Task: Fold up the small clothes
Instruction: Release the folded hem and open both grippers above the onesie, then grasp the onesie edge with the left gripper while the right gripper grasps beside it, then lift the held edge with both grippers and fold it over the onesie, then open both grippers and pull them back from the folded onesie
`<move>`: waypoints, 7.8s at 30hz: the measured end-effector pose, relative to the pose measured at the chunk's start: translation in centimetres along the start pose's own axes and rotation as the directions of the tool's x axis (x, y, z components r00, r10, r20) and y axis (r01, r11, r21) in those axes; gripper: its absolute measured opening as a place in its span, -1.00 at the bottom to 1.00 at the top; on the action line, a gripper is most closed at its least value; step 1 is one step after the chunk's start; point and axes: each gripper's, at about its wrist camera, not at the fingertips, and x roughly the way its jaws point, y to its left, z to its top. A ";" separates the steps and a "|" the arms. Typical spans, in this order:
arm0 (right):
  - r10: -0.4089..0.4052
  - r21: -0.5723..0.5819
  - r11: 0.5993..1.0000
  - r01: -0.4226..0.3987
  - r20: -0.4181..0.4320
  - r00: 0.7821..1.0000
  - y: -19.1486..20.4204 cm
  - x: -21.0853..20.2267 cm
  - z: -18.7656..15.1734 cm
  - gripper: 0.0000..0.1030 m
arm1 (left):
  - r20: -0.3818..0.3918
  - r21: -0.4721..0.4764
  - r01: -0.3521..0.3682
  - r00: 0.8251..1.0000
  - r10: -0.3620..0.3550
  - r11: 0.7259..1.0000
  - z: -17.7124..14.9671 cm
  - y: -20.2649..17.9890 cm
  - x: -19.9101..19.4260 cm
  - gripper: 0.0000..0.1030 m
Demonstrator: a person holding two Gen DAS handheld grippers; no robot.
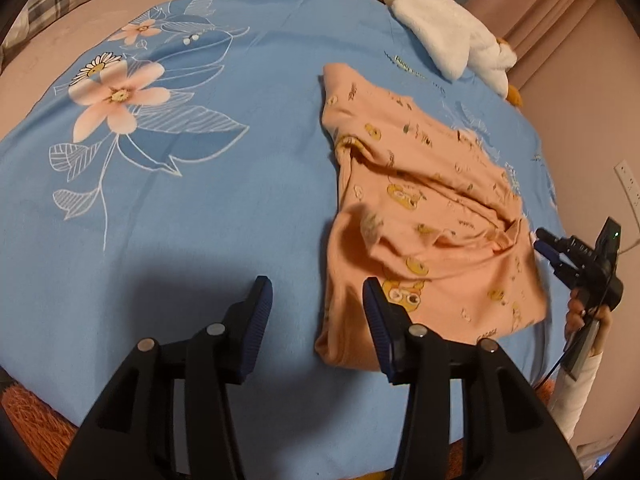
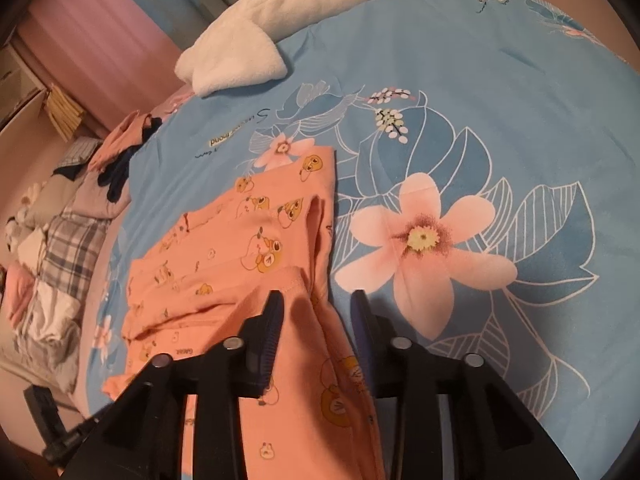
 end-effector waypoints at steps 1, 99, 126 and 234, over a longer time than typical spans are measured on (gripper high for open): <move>0.002 -0.002 1.000 -0.002 0.001 1.000 0.0 0.0 0.0 -0.33 | 0.009 0.003 0.008 1.000 -0.008 1.000 0.0 -0.2 0.1 -0.10; 0.048 -0.134 0.991 -0.016 0.240 0.970 7.5 -7.2 5.8 -0.92 | 0.326 0.083 0.144 0.931 -0.163 0.986 14.3 -6.2 -5.3 -0.94; -0.277 -0.069 0.959 0.276 -0.007 0.961 3.6 9.1 10.4 -0.92 | 0.043 0.057 -0.118 0.992 0.115 0.991 22.0 -3.7 14.3 -0.91; -0.107 0.136 0.986 0.093 0.098 0.989 1.0 -1.7 -8.2 0.83 | 0.113 0.050 0.063 0.991 -0.068 0.997 4.1 -2.8 -0.2 0.96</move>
